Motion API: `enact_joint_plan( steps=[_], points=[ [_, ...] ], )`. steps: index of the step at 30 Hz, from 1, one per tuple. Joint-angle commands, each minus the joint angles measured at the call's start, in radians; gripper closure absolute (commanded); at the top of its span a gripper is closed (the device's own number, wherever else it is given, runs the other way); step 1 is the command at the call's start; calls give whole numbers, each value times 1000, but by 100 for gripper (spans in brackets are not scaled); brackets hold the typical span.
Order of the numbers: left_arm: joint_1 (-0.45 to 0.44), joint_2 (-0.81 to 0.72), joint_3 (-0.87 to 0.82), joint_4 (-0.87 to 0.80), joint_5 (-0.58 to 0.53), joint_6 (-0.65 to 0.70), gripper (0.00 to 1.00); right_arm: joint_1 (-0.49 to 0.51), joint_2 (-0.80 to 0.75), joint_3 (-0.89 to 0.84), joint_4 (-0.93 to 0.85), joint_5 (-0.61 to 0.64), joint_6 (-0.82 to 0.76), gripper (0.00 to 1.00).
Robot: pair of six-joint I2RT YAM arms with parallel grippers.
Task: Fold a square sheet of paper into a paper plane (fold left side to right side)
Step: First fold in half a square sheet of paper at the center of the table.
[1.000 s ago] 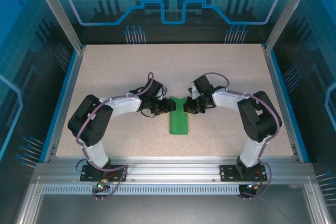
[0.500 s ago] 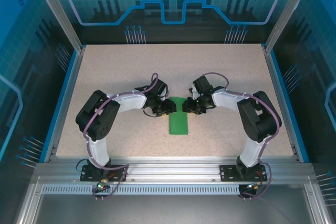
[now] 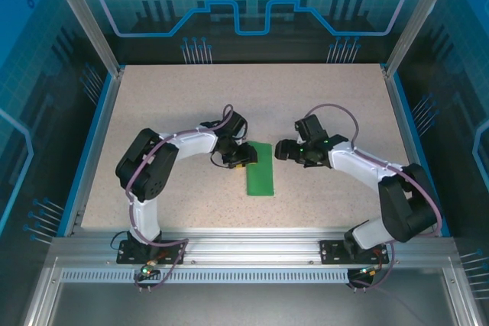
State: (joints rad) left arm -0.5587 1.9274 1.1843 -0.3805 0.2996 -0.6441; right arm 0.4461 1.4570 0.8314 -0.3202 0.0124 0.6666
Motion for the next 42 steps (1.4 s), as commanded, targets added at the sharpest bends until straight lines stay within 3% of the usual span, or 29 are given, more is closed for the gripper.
enact_joint_plan(
  steps=[1,7,36,40,42],
  points=[
    [-29,65,17,-53,-31,36,53,-20,-58,-45,32,51,34,13],
    [-38,80,40,-78,-50,48,53,-50,-123,-89,70,24,57,6],
    [-52,101,66,-112,-65,53,52,-70,-112,-109,99,-51,59,5],
    [-53,100,69,-113,-65,54,52,-69,-88,-105,119,-115,44,7],
    [-53,101,68,-115,-67,54,52,-69,-54,-90,131,-192,22,19]
  ],
)
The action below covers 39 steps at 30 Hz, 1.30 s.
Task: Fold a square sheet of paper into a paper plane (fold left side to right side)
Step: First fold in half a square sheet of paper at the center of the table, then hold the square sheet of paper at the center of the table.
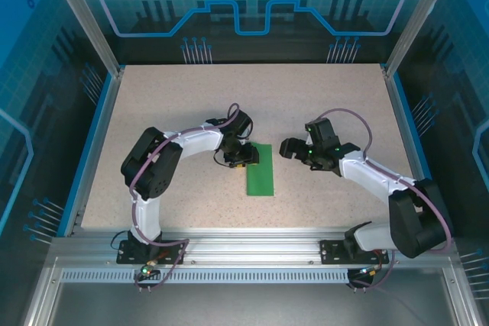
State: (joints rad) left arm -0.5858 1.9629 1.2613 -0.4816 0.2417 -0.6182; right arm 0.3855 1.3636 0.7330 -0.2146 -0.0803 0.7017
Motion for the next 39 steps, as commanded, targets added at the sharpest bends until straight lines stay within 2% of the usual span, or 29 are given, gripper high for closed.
enact_joint_plan(
  steps=[1,4,6,8,10,15,27,39],
  points=[
    [-25,65,-9,-13,-10,29,52,-7,67,21,27,-153,-26,30],
    [-27,66,-7,-14,-11,28,52,10,164,75,26,-280,-45,62],
    [-27,66,-8,-15,-12,28,52,34,215,104,18,-295,-47,79],
    [-26,67,-8,-15,-13,29,52,64,255,125,16,-276,-43,91],
    [-29,65,-8,-17,-14,29,52,84,292,140,10,-272,-42,97],
    [-29,65,-8,-21,-17,29,52,114,384,215,-41,-251,-47,99],
    [-29,43,-17,-12,-24,34,52,122,486,248,-150,-183,-39,99],
    [-14,-309,-112,27,-154,78,35,123,505,256,-217,-143,-33,99]
  ],
)
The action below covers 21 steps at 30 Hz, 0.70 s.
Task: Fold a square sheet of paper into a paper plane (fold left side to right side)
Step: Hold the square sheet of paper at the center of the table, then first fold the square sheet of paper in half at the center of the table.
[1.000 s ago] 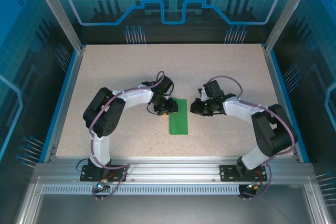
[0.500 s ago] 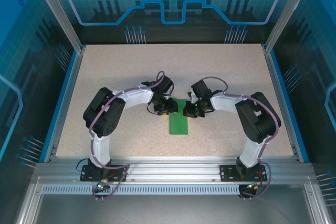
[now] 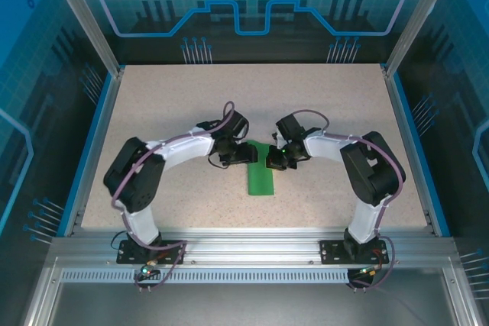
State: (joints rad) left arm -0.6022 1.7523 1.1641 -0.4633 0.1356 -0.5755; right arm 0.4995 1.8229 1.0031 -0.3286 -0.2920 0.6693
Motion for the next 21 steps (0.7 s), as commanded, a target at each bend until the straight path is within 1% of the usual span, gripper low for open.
enact_joint_plan(
  steps=[1,3,4,5,8,10,12,18,21],
  points=[
    [2,-117,-24,24,-29,41,36,10,47,-14,-105,70,0,99],
    [2,-130,-39,67,44,46,44,10,46,-12,-107,72,0,99],
    [2,-122,-41,91,102,45,49,8,46,-13,-109,72,-1,99],
    [2,-106,-40,112,162,42,54,9,47,-14,-109,72,0,99],
    [1,-30,-27,157,298,23,66,9,46,-12,-109,69,0,99],
    [1,17,-21,180,342,9,71,10,46,-12,-109,69,-2,99],
    [1,59,-9,176,351,2,75,9,46,-14,-108,68,-2,99],
    [1,145,6,160,349,-5,80,10,47,-10,-116,74,-5,99],
    [1,166,13,124,310,7,81,9,52,-8,-122,75,-5,99]
  ],
)
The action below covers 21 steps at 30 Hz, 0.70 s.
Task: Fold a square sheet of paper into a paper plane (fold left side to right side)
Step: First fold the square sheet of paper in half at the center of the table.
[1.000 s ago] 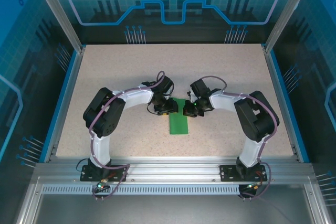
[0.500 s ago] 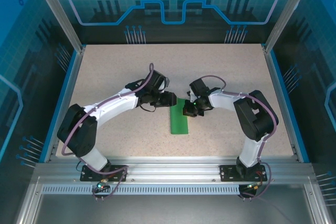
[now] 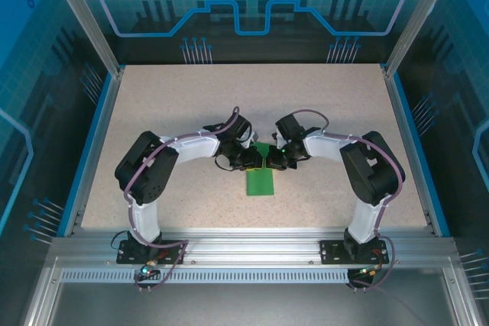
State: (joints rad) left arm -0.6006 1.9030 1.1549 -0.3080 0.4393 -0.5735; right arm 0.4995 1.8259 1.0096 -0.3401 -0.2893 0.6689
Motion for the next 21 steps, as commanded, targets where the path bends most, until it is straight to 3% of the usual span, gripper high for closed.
enact_joint_plan(
  steps=[1,9,21],
  points=[
    [-2,22,23,-44,-11,11,81,9,50,-14,-111,72,-5,99],
    [8,48,-5,-52,-66,18,85,10,61,-3,-136,83,-9,100],
    [50,15,-92,-13,-61,9,85,8,77,8,-196,124,-29,100]
  ],
)
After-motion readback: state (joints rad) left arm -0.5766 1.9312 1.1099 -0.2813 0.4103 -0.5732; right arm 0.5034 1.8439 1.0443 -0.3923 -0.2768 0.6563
